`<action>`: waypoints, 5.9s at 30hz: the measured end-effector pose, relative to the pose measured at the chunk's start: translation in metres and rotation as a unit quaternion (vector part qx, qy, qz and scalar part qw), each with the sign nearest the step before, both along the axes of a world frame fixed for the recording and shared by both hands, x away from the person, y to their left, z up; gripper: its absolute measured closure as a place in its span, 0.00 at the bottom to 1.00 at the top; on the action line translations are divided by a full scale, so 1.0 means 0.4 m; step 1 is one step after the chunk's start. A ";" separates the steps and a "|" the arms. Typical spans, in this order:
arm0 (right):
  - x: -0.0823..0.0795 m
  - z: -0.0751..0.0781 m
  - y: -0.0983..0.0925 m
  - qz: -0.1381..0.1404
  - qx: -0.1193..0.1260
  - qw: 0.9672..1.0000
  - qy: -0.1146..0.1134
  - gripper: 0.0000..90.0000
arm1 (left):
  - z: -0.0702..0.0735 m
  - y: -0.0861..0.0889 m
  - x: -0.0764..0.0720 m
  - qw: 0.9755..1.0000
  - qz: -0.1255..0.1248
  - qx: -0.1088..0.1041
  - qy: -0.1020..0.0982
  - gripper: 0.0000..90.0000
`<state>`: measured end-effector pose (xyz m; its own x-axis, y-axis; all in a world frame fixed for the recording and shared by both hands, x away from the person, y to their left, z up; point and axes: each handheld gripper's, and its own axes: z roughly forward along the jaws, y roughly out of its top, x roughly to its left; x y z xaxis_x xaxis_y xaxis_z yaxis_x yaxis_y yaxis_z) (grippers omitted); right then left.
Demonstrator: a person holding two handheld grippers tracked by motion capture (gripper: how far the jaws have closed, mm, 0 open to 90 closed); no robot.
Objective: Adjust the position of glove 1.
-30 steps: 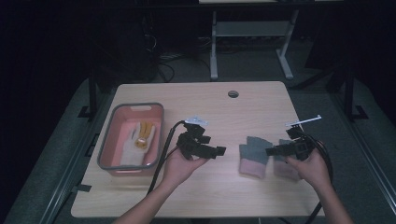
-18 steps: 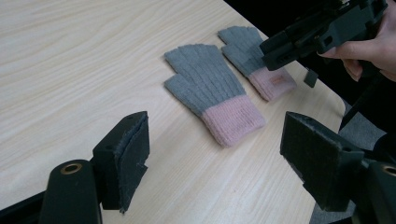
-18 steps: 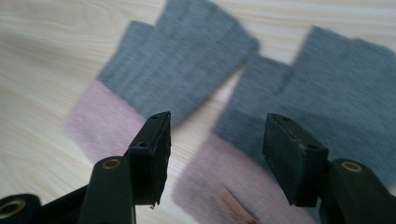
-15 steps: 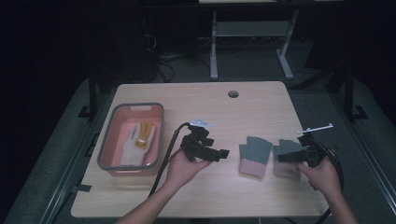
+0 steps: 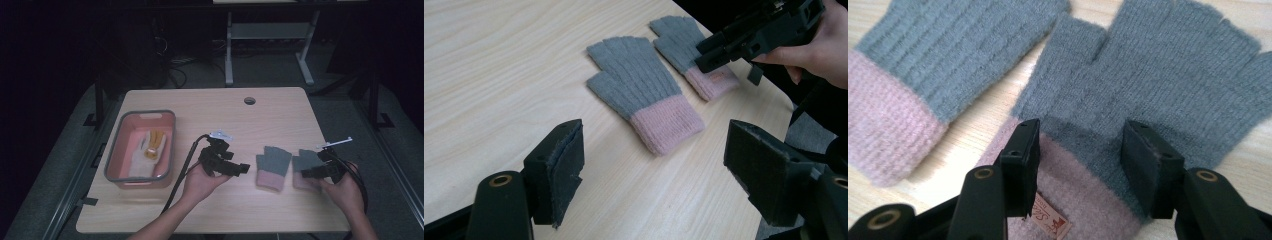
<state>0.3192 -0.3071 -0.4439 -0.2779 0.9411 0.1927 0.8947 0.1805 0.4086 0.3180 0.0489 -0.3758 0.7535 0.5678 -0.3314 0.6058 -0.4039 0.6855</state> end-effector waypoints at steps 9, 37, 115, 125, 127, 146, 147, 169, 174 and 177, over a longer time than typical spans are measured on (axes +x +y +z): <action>0.001 -0.001 0.024 -0.014 -0.028 0.999 0.002 0.60 | -0.007 -0.016 -0.009 1.000 -0.002 -0.005 -0.001 0.27; -0.012 0.004 0.002 -0.027 0.031 0.999 -0.008 0.91 | -0.037 -0.025 -0.009 1.000 -0.001 -0.014 0.009 0.27; 0.008 0.047 0.165 -0.036 0.090 0.995 -0.033 0.61 | -0.121 -0.103 0.033 0.998 0.014 -0.002 0.054 0.33; 0.007 0.027 0.139 -0.052 0.117 0.991 -0.020 0.57 | -0.161 -0.137 0.058 0.996 0.033 0.007 0.080 0.38; 0.007 0.022 0.136 -0.053 0.122 0.991 -0.017 0.57 | -0.168 -0.143 0.062 0.995 0.037 0.004 0.089 0.38; 0.015 -0.035 0.111 -0.062 0.161 0.985 0.007 0.52 | -0.207 -0.180 0.069 0.992 0.044 0.013 0.118 0.44; 0.014 -0.037 0.111 -0.063 0.163 0.985 0.007 0.52 | -0.207 -0.181 0.068 0.992 0.045 0.013 0.120 0.44; 0.015 -0.066 0.095 -0.083 0.252 0.963 0.036 0.69 | -0.219 -0.188 0.071 0.988 0.044 -0.010 0.145 0.58; 0.017 -0.064 0.098 -0.078 0.256 0.963 0.037 0.78 | -0.220 -0.184 0.075 0.988 0.039 -0.018 0.150 0.63; 0.018 -0.063 0.100 -0.075 0.254 0.964 0.034 0.81 | -0.221 -0.183 0.078 0.987 0.042 -0.022 0.153 0.65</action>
<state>0.3263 -0.2672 -0.4691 -0.1177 0.7494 0.6516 0.9228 -0.1599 0.3506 0.3491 -0.0241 -0.4644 0.5651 0.6040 -0.5620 0.8173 -0.3167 0.4814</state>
